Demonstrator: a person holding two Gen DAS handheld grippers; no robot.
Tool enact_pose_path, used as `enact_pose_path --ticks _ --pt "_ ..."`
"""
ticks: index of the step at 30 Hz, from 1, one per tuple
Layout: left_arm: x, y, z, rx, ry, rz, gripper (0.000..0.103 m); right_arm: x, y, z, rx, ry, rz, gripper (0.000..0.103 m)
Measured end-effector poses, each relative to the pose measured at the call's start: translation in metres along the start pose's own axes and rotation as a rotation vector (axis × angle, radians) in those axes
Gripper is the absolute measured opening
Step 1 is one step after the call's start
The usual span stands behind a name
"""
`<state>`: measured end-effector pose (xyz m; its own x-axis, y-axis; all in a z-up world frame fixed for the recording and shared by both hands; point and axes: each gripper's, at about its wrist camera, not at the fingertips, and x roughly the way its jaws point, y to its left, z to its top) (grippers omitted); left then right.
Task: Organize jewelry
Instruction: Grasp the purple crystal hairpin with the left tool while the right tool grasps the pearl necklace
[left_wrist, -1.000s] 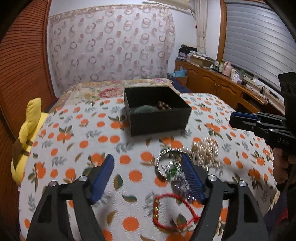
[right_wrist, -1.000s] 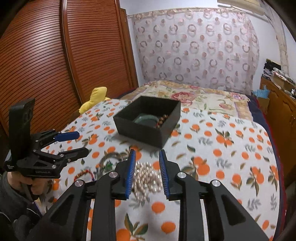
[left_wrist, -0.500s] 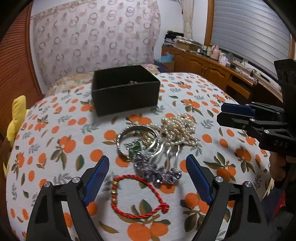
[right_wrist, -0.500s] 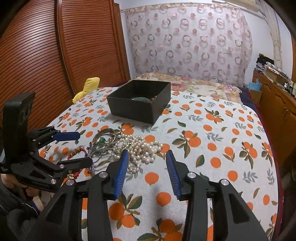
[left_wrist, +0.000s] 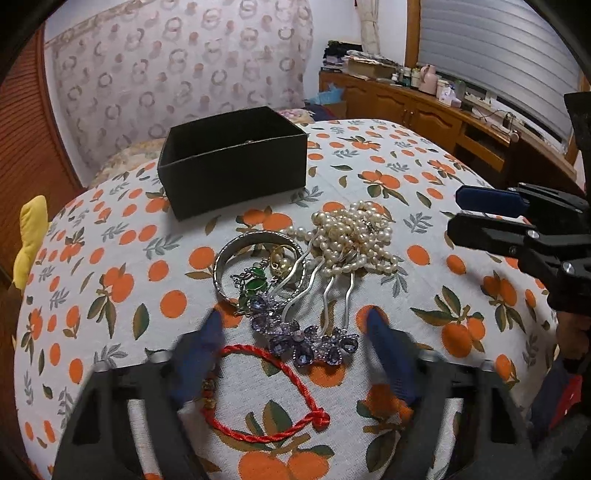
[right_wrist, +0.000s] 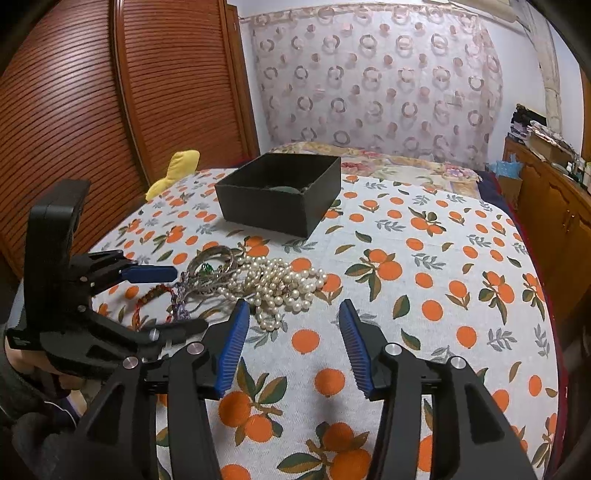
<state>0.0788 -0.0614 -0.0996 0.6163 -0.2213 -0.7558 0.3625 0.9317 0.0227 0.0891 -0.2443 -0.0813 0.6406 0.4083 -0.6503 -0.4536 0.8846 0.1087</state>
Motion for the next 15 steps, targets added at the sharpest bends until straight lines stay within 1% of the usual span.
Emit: enact_pose_path --ticks 1,4,8,15 --pt "0.0 0.0 0.0 -0.001 0.004 -0.005 0.055 -0.001 0.003 0.0 -0.003 0.0 0.002 0.053" --pt "-0.006 0.0 -0.003 0.002 -0.004 -0.016 0.055 0.0 0.007 -0.001 0.003 0.002 0.025 0.053" --pt "-0.017 0.005 -0.005 -0.014 -0.029 -0.02 0.054 0.002 0.012 -0.003 -0.017 0.016 0.024 0.053" --pt "-0.036 0.02 -0.008 -0.038 -0.067 0.012 0.054 0.008 0.018 -0.005 -0.034 0.035 0.037 0.053"
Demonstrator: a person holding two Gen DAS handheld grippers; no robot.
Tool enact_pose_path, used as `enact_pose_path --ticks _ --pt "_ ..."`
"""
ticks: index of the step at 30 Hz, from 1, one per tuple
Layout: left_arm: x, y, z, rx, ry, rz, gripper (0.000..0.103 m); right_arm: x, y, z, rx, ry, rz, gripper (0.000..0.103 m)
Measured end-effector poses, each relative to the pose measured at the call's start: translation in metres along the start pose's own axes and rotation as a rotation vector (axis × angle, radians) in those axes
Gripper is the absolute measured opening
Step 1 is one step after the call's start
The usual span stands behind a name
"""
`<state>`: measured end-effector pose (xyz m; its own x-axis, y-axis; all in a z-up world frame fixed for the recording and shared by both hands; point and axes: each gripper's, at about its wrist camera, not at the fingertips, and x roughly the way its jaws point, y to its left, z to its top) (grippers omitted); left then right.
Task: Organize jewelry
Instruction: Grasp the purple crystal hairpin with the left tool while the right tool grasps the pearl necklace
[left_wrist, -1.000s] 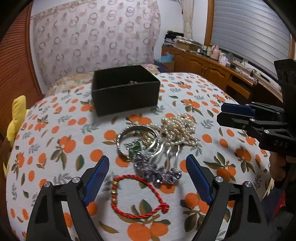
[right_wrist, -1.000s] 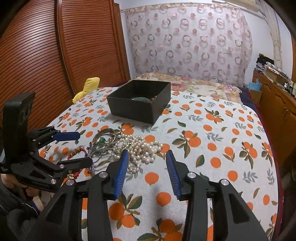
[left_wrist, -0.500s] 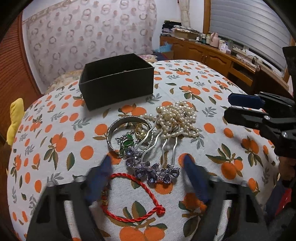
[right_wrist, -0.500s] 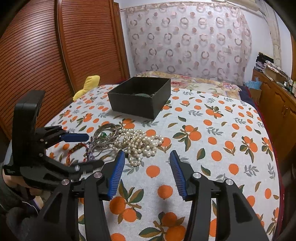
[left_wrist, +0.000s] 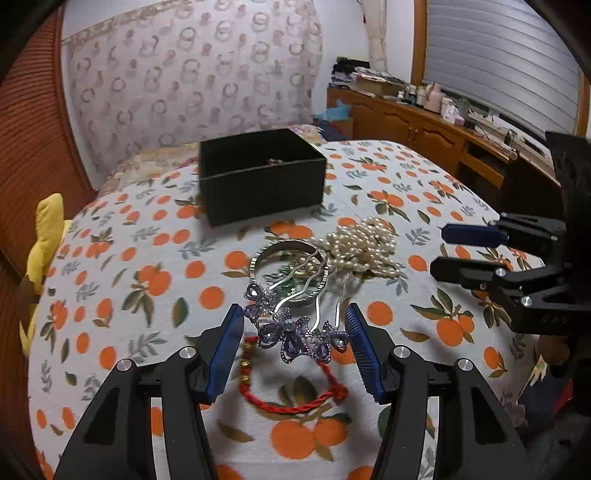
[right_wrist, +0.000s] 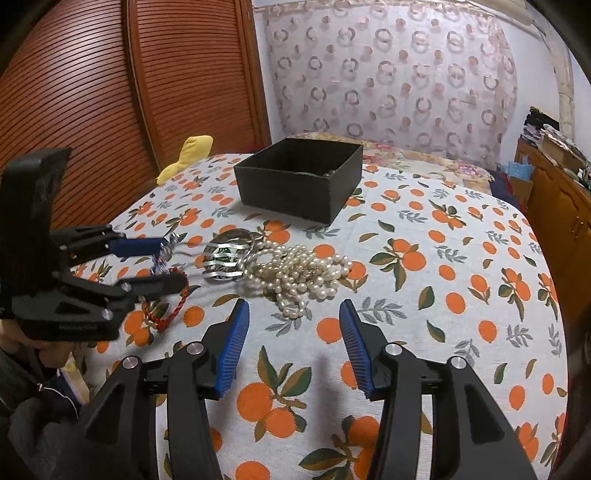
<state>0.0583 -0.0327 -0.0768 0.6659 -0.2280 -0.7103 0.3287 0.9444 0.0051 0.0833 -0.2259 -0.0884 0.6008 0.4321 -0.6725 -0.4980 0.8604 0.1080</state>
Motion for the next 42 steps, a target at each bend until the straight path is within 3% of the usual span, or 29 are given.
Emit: enact_pose_path --ticks 12,25,27,29,42 --pt "-0.014 0.025 -0.016 -0.065 -0.012 0.01 0.054 0.02 0.017 0.003 -0.074 0.051 0.046 0.053" --pt "-0.04 0.032 -0.014 -0.097 -0.092 -0.004 0.054 0.04 0.003 0.01 -0.067 0.096 0.019 0.028" --pt "-0.043 0.032 -0.013 -0.097 -0.102 -0.005 0.054 0.043 0.001 0.01 -0.067 0.104 0.011 0.026" --pt "-0.046 0.031 -0.011 -0.095 -0.108 -0.011 0.045 0.046 0.0 0.012 -0.069 0.113 -0.002 0.025" --pt "-0.043 0.036 -0.014 -0.116 -0.092 -0.012 0.045 0.057 -0.003 0.019 -0.058 0.149 0.026 0.022"
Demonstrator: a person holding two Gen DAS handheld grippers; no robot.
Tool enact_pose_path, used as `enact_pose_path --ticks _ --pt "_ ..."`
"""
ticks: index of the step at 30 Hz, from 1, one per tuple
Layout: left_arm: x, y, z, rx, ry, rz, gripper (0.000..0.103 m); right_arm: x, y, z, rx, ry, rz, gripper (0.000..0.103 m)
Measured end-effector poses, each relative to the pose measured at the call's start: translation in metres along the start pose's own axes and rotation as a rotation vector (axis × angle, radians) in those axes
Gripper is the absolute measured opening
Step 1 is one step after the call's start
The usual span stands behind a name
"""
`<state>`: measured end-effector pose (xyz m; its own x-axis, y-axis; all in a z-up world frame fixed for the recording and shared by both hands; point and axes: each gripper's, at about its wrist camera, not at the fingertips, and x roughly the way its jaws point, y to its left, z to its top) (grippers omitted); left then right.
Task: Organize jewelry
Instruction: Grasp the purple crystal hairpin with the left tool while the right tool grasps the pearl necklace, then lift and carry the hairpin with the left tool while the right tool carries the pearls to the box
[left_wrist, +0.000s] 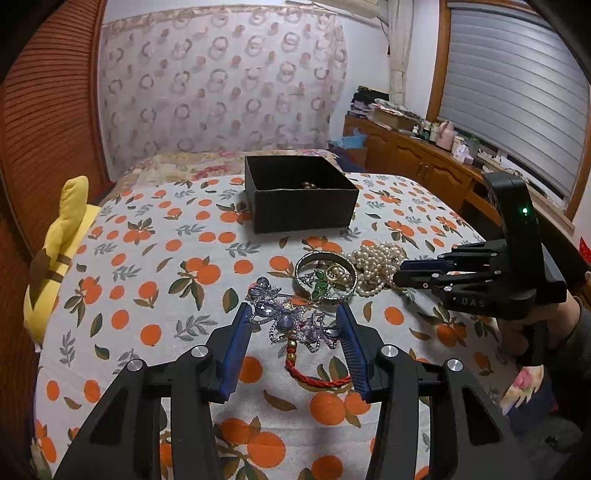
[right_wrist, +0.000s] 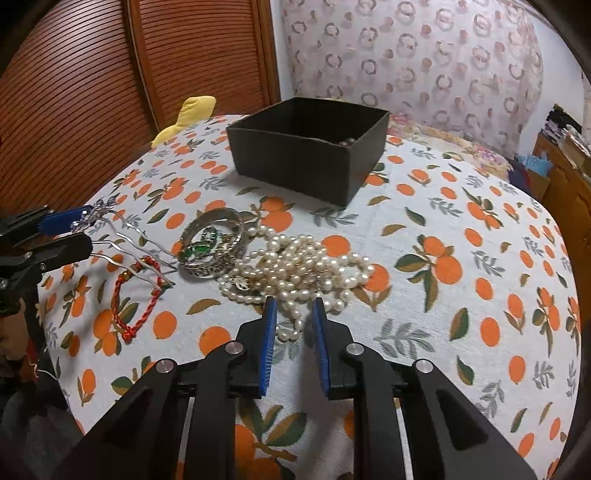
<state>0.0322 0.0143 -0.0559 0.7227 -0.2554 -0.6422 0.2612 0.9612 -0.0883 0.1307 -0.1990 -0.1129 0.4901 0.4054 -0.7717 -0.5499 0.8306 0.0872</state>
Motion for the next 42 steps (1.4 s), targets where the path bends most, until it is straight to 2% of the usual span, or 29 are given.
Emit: enact_pose_path --ticks 2,4,5,6,9,15,21,28,35,39,42 --pt "-0.001 0.0 0.0 0.001 -0.007 -0.002 0.045 0.0 0.001 0.0 -0.001 0.003 0.008 0.022" --pt "-0.002 -0.001 0.0 0.004 -0.02 -0.007 0.045 0.001 0.0 0.0 0.004 0.003 0.035 0.01" --pt "-0.003 -0.002 0.001 0.006 -0.026 -0.009 0.045 0.0 0.0 -0.001 0.004 0.005 0.044 0.009" --pt "-0.004 -0.003 0.002 0.008 -0.033 -0.009 0.045 0.0 0.0 0.0 0.003 0.006 0.046 0.004" --pt "-0.006 -0.005 0.004 0.014 -0.047 -0.005 0.044 -0.001 0.002 -0.001 -0.004 0.005 0.044 0.0" --pt "-0.01 -0.006 0.01 0.013 -0.071 -0.009 0.044 -0.011 0.0 -0.004 -0.001 -0.025 0.017 0.0" --pt "-0.009 -0.007 0.015 0.017 -0.078 -0.008 0.044 -0.02 -0.005 -0.003 0.017 -0.053 0.03 0.0" --pt "-0.008 -0.008 0.016 0.017 -0.08 -0.006 0.045 -0.003 0.0 -0.002 0.009 -0.017 0.018 0.001" --pt "-0.007 -0.008 0.016 0.013 -0.077 -0.011 0.045 -0.002 0.003 0.002 0.004 -0.018 0.026 0.001" --pt "-0.006 -0.009 0.015 0.015 -0.076 -0.013 0.045 -0.001 0.005 0.0 -0.004 -0.008 0.029 0.019" --pt "-0.005 -0.009 0.015 0.013 -0.076 -0.012 0.045 0.0 0.007 -0.001 -0.011 -0.004 0.023 0.019"
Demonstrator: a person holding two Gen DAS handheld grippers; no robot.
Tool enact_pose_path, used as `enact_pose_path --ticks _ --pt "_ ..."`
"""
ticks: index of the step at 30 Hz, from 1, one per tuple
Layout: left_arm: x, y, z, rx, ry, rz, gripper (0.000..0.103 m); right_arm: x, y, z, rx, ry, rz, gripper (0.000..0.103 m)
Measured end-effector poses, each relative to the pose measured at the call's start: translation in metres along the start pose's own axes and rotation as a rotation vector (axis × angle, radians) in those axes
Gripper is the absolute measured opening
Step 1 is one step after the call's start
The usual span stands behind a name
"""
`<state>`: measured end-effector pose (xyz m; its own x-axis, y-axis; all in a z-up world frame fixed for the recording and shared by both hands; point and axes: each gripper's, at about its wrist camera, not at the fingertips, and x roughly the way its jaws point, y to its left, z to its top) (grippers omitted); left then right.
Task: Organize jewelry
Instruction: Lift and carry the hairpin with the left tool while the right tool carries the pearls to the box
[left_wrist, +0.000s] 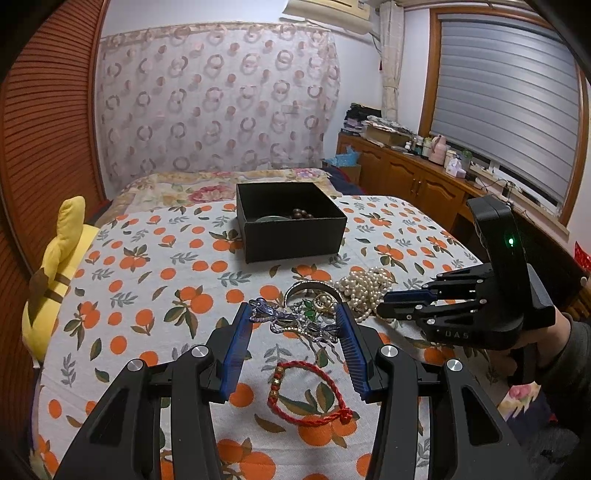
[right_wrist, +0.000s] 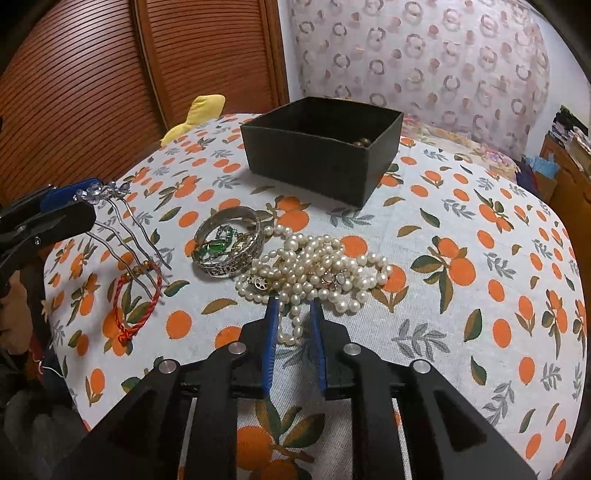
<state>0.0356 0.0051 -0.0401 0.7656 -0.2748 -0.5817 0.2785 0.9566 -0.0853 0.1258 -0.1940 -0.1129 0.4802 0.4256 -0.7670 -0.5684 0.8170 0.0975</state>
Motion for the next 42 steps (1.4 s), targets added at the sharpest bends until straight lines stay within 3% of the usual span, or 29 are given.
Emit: enact_pose_path --ticks 14,26,28,33,35,37,42 --pt "0.001 -0.002 -0.003 0.005 -0.001 -0.001 0.045 0.004 -0.006 0.005 0.009 0.017 -0.051 0.019" --pt "0.002 -0.003 -0.004 0.004 0.001 -0.002 0.045 0.013 -0.011 0.014 0.06 -0.002 -0.002 0.021" --pt "0.002 -0.002 -0.004 0.002 0.001 -0.002 0.045 0.013 -0.011 0.014 0.067 -0.007 0.018 0.031" --pt "0.002 -0.002 -0.004 0.003 0.001 -0.002 0.045 0.013 0.0 0.014 0.013 -0.008 -0.02 0.032" --pt "0.002 -0.003 -0.004 0.004 0.001 -0.003 0.045 0.013 0.0 0.014 0.0 -0.005 -0.035 0.03" --pt "0.002 -0.003 -0.004 0.003 -0.001 -0.003 0.045 0.013 -0.001 0.013 -0.004 0.0 -0.005 0.008" --pt "0.002 -0.004 -0.006 0.003 -0.003 -0.002 0.045 0.006 -0.004 0.008 0.0 -0.01 -0.002 0.006"
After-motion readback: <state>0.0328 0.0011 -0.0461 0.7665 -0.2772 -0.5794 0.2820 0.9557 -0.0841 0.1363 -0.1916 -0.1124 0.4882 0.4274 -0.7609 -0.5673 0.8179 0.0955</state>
